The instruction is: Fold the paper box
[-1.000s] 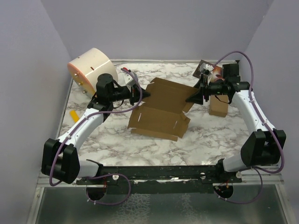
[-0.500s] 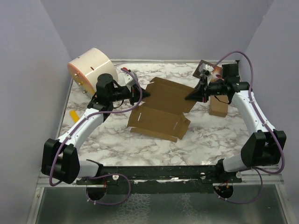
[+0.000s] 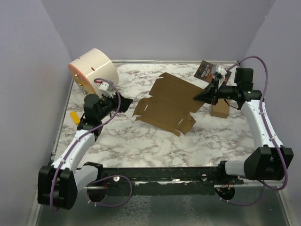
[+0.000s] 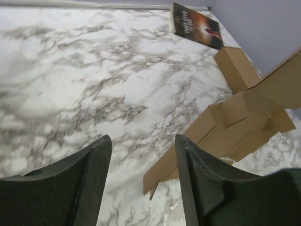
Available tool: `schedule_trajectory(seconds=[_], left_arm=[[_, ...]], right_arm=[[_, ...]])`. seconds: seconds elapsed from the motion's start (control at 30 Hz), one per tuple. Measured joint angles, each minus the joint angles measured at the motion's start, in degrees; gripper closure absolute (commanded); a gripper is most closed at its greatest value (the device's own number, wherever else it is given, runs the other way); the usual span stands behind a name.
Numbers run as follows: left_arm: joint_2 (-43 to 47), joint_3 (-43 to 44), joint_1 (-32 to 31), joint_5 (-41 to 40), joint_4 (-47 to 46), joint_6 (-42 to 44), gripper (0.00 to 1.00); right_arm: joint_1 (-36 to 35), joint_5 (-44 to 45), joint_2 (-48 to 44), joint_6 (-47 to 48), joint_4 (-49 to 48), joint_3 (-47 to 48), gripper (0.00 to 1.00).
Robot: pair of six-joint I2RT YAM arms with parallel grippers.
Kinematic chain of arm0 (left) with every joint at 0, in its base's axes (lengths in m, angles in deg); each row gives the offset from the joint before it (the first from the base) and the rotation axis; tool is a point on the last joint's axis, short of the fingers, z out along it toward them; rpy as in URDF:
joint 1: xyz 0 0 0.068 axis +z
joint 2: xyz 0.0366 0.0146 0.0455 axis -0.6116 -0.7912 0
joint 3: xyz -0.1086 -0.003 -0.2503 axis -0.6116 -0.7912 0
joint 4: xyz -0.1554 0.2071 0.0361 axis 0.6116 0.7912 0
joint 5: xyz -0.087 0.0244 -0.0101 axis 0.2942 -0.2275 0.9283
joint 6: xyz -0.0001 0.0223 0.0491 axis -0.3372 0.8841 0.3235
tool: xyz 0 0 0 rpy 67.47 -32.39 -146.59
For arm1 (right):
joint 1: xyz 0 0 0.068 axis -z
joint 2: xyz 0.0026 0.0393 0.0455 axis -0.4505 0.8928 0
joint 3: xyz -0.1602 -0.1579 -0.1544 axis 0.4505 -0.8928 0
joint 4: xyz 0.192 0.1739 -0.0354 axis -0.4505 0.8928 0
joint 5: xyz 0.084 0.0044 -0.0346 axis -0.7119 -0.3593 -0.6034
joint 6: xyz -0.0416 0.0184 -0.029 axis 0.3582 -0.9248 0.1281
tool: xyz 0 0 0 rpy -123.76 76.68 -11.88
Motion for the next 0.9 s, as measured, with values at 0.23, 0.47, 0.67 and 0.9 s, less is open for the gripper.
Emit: schedule_trajectory(seconds=[0.23, 0.47, 0.67, 0.9], left_arm=[[13.2, -17.6, 3.0, -9.3, -3.4, -12.8, 0.73], [6.4, -23.9, 3.0, -10.0, -10.9, -17.1, 0.74], [-5.0, -27.5, 1.6, -6.5, -25.5, -17.8, 0.7], [-11.9, -27.8, -2.8, -3.7, -39.6, -16.5, 0.68]], right_arm=[[1.1, -0.1, 0.1, -2.9, -3.7, -2.2, 0.99], [2.4, -0.1, 0.1, -5.6, -6.3, -3.4, 0.99], [2.7, -0.2, 0.1, -6.3, -7.0, -3.8, 0.99], [2.9, -1.4, 0.1, -6.4, -7.0, -3.9, 0.99]])
